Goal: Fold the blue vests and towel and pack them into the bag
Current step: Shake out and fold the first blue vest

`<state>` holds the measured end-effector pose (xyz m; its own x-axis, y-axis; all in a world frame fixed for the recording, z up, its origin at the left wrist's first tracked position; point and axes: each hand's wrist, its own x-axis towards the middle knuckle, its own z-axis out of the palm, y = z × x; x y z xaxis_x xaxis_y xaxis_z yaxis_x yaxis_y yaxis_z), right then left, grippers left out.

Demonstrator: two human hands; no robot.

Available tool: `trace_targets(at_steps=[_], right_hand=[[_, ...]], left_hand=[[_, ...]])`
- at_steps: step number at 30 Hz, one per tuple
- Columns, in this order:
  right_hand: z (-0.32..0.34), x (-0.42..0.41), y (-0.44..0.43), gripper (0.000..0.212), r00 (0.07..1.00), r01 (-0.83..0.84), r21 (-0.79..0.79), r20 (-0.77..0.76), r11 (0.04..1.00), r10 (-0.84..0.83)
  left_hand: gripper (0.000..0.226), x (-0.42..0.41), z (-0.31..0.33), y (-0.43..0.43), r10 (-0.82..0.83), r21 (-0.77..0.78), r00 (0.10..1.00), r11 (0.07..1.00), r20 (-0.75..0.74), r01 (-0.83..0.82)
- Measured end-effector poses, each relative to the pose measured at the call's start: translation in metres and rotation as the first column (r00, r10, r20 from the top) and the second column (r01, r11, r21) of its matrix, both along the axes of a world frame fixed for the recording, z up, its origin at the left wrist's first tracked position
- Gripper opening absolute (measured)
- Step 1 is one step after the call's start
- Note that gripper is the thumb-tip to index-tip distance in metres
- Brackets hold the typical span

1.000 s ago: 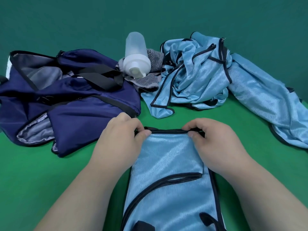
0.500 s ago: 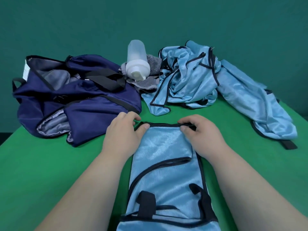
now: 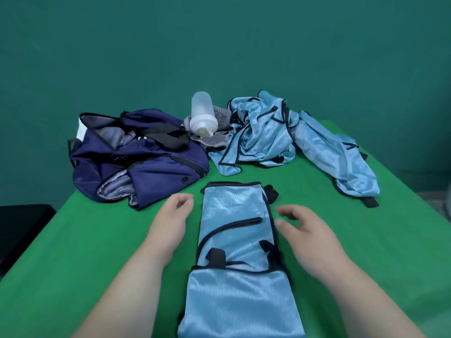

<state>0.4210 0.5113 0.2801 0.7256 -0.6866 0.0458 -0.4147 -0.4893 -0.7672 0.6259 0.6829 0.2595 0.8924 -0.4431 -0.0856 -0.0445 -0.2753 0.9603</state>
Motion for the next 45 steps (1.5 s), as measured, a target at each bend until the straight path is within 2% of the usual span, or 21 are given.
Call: trace_targets(at_steps=[2, 5, 7, 10, 12, 17, 25, 31, 34, 38, 42, 45], right_hand=[[-0.006, -0.019, 0.018, 0.017, 0.999, -0.030, -0.042, -0.020, 0.999, 0.029], [-0.015, -0.040, 0.032, 0.025, 0.993, -0.110, -0.165, -0.061, 0.980, 0.101], [-0.015, -0.047, 0.035, 0.032, 0.986, -0.157, -0.205, -0.088, 0.966, 0.141], [-0.017, -0.051, 0.040, 0.043, 0.967, -0.239, -0.235, -0.152, 0.942, 0.207], [-0.018, -0.050, 0.044, 0.050, 0.954, -0.273, -0.265, -0.200, 0.925, 0.224], [-0.020, -0.040, 0.049, 0.058, 0.939, -0.319, -0.331, -0.241, 0.888, 0.248], [-0.023, -0.017, 0.047, 0.044, 0.912, -0.375, -0.422, -0.327, 0.826, 0.246], [-0.028, -0.011, 0.047, 0.012, 0.928, -0.361, -0.389, -0.234, 0.847, 0.289], [-0.029, -0.013, 0.041, 0.015, 0.940, -0.340, -0.325, -0.148, 0.882, 0.307], [-0.014, -0.018, 0.037, 0.018, 0.929, -0.350, -0.090, 0.097, 0.932, 0.358], [0.004, -0.021, 0.033, 0.019, 0.905, -0.392, 0.155, 0.242, 0.907, 0.350], [0.011, -0.017, 0.025, 0.023, 0.875, -0.426, 0.232, 0.352, 0.874, 0.333]], left_hand=[[0.011, -0.033, 0.007, 0.020, -0.009, -0.051, 0.997, 0.999, -0.076, 0.005], [0.008, -0.074, 0.017, 0.043, -0.016, -0.017, 0.999, 1.000, 0.029, 0.017], [0.010, -0.092, 0.020, 0.054, -0.046, 0.092, 0.988, 0.995, 0.149, 0.033], [0.013, -0.103, 0.016, 0.065, -0.154, 0.348, 0.941, 0.937, 0.302, 0.041], [0.012, -0.107, 0.010, 0.068, -0.196, 0.424, 0.914, 0.905, 0.355, 0.029], [0.009, -0.108, 0.008, 0.066, -0.256, 0.476, 0.898, 0.877, 0.357, 0.061], [0.013, -0.095, 0.013, 0.057, -0.267, 0.497, 0.915, 0.863, 0.302, 0.088], [0.028, -0.091, 0.016, 0.058, -0.248, 0.363, 0.934, 0.920, 0.257, 0.145], [0.034, -0.091, 0.021, 0.059, -0.236, 0.249, 0.939, 0.953, 0.251, 0.173], [0.035, -0.089, 0.026, 0.058, -0.213, 0.046, 0.967, 0.977, 0.140, 0.208], [0.031, -0.088, 0.029, 0.054, -0.197, -0.132, 0.980, 0.971, 0.040, 0.200], [0.027, -0.086, 0.036, 0.046, -0.183, -0.226, 0.983, 0.958, 0.004, 0.179]])
